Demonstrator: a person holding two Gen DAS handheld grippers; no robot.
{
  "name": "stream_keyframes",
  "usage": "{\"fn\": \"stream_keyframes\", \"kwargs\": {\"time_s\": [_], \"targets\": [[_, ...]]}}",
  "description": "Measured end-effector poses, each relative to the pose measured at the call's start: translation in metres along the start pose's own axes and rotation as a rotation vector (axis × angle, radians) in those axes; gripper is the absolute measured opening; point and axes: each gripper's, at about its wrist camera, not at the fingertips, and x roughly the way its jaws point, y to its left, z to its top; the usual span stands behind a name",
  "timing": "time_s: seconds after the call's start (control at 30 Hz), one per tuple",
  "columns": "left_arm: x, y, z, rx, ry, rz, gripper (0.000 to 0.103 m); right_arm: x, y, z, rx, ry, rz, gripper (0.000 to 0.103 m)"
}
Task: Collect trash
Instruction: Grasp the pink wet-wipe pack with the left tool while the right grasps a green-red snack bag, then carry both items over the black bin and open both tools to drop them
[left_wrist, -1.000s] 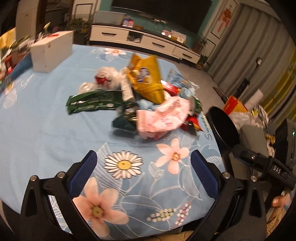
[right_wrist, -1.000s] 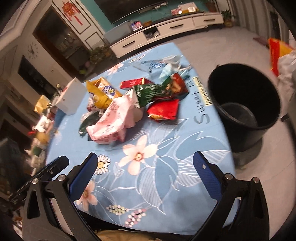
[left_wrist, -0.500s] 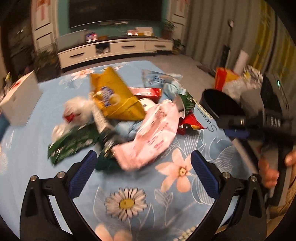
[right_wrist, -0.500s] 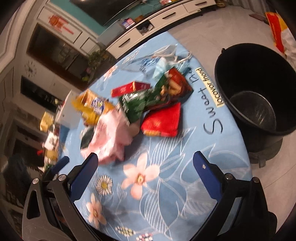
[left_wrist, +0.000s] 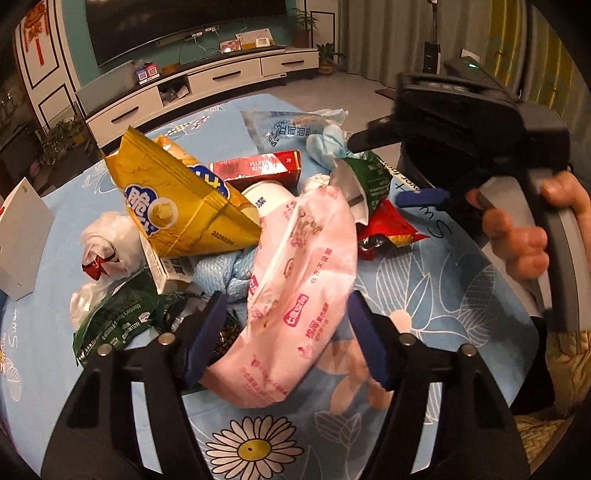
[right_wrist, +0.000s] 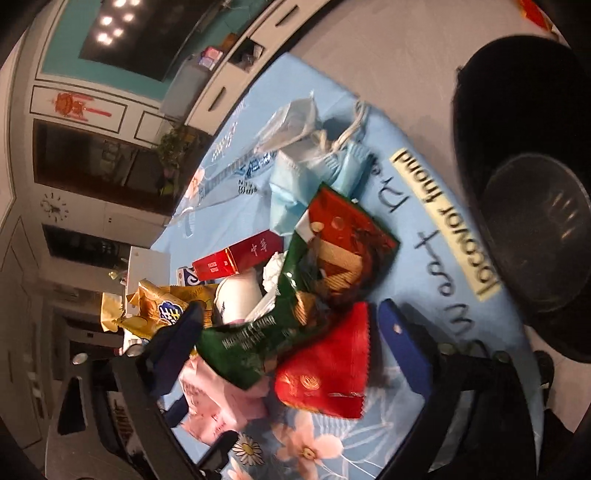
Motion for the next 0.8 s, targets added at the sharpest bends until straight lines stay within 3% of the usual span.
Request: {"fn": "stream_keyframes", "kwargs": {"time_s": [0.13, 0.2, 0.23, 0.33, 0.53, 0.7, 0.8], "targets": [[-0.005, 0.005, -0.003, -0.029, -0.002, -0.041, 0.026, -0.002, 0.004, -0.002, -0.016, -0.002, -0.036, 0.059], [-0.006, 0.006, -0.006, -0.032, -0.001, -0.046, 0.017, -0.004, 0.006, -0.003, -0.022, -0.007, -0.048, 0.045], [-0.008, 0.006, -0.009, -0.035, -0.003, -0.051, 0.016, -0.005, 0.004, -0.003, -0.024, -0.008, -0.055, 0.037], [-0.013, 0.006, -0.014, -0.057, -0.020, -0.071, 0.015, -0.012, 0.001, -0.004, -0.012, -0.020, -0.044, 0.027], [-0.032, 0.018, -0.021, -0.152, -0.069, -0.142, 0.014, -0.039, -0.003, -0.009, -0.024, -0.071, 0.005, 0.026], [-0.062, 0.026, -0.025, -0.210, -0.137, -0.136, 0.014, -0.064, -0.004, -0.019, -0.036, -0.095, 0.071, 0.026], [-0.073, 0.028, -0.021, -0.220, -0.160, -0.131, 0.014, -0.084, -0.005, -0.030, -0.067, -0.140, 0.062, 0.026]]}}
